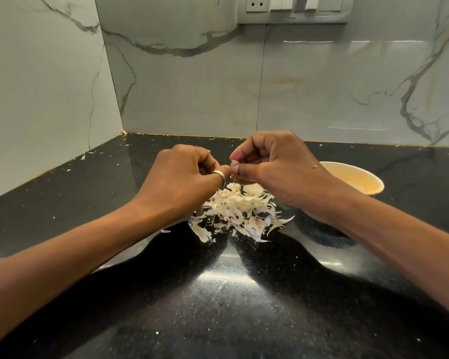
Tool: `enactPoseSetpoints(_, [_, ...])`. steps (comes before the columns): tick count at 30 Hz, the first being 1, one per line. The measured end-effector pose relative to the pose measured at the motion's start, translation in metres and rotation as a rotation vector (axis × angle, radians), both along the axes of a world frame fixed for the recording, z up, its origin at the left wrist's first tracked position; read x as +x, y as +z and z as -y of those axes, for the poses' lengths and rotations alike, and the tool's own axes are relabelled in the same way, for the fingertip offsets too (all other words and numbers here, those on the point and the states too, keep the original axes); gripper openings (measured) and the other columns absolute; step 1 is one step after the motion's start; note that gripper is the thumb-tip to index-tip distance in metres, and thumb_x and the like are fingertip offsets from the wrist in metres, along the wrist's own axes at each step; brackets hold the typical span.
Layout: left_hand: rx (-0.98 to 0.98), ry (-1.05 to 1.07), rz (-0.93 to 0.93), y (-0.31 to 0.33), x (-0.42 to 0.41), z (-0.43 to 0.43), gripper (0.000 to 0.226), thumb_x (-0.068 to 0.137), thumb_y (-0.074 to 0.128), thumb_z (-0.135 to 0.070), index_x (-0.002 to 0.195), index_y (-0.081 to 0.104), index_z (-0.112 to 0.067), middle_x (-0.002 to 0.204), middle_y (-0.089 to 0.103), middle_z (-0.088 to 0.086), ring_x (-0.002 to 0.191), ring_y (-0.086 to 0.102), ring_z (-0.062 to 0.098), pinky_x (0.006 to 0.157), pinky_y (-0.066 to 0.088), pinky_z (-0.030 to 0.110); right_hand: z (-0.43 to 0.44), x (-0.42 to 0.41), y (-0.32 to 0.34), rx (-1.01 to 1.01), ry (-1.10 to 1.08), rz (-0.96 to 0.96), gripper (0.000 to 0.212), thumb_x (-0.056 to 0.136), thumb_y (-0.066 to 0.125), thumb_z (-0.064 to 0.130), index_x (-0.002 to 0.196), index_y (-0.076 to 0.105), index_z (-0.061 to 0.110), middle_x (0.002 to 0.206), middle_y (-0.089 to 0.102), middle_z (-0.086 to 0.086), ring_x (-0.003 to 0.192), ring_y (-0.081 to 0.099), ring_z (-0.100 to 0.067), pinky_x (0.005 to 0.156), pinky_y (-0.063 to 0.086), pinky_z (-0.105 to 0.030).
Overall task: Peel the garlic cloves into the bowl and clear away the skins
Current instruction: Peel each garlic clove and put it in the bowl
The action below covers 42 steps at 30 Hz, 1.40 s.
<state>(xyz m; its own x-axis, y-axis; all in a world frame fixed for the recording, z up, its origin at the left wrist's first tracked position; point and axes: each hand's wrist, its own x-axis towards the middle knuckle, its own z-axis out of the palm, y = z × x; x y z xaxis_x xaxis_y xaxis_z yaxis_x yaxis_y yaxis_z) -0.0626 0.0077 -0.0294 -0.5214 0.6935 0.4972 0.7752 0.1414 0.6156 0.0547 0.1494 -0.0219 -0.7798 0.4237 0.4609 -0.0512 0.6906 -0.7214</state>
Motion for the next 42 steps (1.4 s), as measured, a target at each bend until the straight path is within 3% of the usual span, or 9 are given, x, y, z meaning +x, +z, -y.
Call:
enactPoseSetpoints(2, [0.009,-0.039,0.036,-0.001,-0.001,0.000,0.002,0.088,0.075,-0.023,0.087,0.075,-0.022,0.066,0.070,-0.008,0.052,0.066,0.009,0.053,0.060,0.038,-0.001,0.000,0.000,0.004,-0.012,0.007,0.012,0.085,0.081,0.007,0.087,0.074,0.016,0.077,0.077,-0.005,0.075,0.077,-0.021,0.079,0.064,-0.049])
enactPoseSetpoints(6, [0.041,-0.069,0.049,-0.004,-0.002,-0.001,0.006,0.091,0.072,-0.025,0.090,0.079,-0.025,0.061,0.067,-0.019,0.054,0.063,0.002,0.051,0.060,0.033,0.001,0.001,0.000,0.018,-0.018,0.002,0.009,0.086,0.081,0.010,0.088,0.075,0.016,0.078,0.077,-0.003,0.074,0.076,-0.019,0.077,0.064,-0.047])
enactPoseSetpoints(9, [0.048,-0.062,0.049,-0.002,-0.002,0.000,0.012,0.092,0.071,-0.035,0.087,0.078,-0.026,0.062,0.069,-0.016,0.058,0.067,0.007,0.056,0.061,0.035,0.002,0.000,-0.001,0.061,-0.033,0.005,0.007,0.088,0.080,0.013,0.090,0.076,0.017,0.079,0.077,-0.001,0.073,0.076,-0.016,0.075,0.065,-0.043])
enactPoseSetpoints(13, [0.062,-0.093,0.113,0.001,-0.002,-0.001,0.008,0.090,0.074,-0.032,0.089,0.078,-0.025,0.068,0.072,-0.005,0.064,0.071,0.019,0.050,0.059,0.032,0.003,-0.001,-0.002,0.072,-0.044,0.006,0.008,0.087,0.082,0.015,0.091,0.076,0.019,0.081,0.077,0.002,0.075,0.075,-0.015,0.076,0.064,-0.042])
enactPoseSetpoints(21, [0.047,-0.143,0.284,0.002,-0.002,0.000,0.011,0.095,0.068,-0.020,0.089,0.077,-0.018,0.079,0.075,0.000,0.067,0.070,0.012,0.051,0.054,0.025,0.003,-0.002,-0.004,0.087,-0.051,0.001,0.010,0.085,0.083,0.012,0.087,0.077,0.020,0.082,0.077,0.003,0.076,0.076,-0.019,0.075,0.063,-0.046])
enactPoseSetpoints(25, [0.046,-0.141,0.277,0.000,-0.001,0.000,0.012,0.096,0.067,-0.018,0.089,0.077,-0.016,0.077,0.074,0.002,0.068,0.070,0.013,0.051,0.055,0.027,0.002,-0.001,-0.007,0.114,-0.061,-0.006,0.012,0.086,0.081,0.009,0.088,0.079,0.021,0.080,0.077,0.004,0.078,0.075,-0.017,0.078,0.063,-0.045])
enactPoseSetpoints(32, [0.061,-0.119,0.215,-0.002,-0.001,0.000,0.013,0.096,0.067,-0.016,0.087,0.077,-0.017,0.070,0.072,0.003,0.066,0.072,0.016,0.051,0.057,0.026,0.007,0.000,-0.008,0.220,-0.110,-0.010,0.023,0.085,0.080,0.002,0.093,0.082,0.023,0.083,0.075,0.015,0.077,0.071,0.001,0.073,0.058,-0.016])
enactPoseSetpoints(39, [0.071,-0.110,0.167,-0.002,0.001,0.000,0.016,0.095,0.066,-0.013,0.084,0.075,-0.020,0.063,0.070,-0.003,0.060,0.070,0.007,0.051,0.058,0.026,0.011,0.001,-0.008,0.227,-0.118,-0.023,0.026,0.084,0.080,-0.001,0.092,0.082,0.023,0.084,0.074,0.017,0.081,0.070,0.003,0.075,0.059,-0.018])
enactPoseSetpoints(42, [0.076,-0.092,0.131,-0.003,0.002,0.001,0.018,0.095,0.066,-0.014,0.082,0.074,-0.022,0.063,0.071,-0.002,0.059,0.071,0.011,0.053,0.062,0.035,0.011,0.000,-0.009,0.216,-0.118,-0.028,0.026,0.083,0.080,-0.002,0.091,0.082,0.022,0.083,0.074,0.018,0.081,0.070,0.004,0.075,0.059,-0.018])
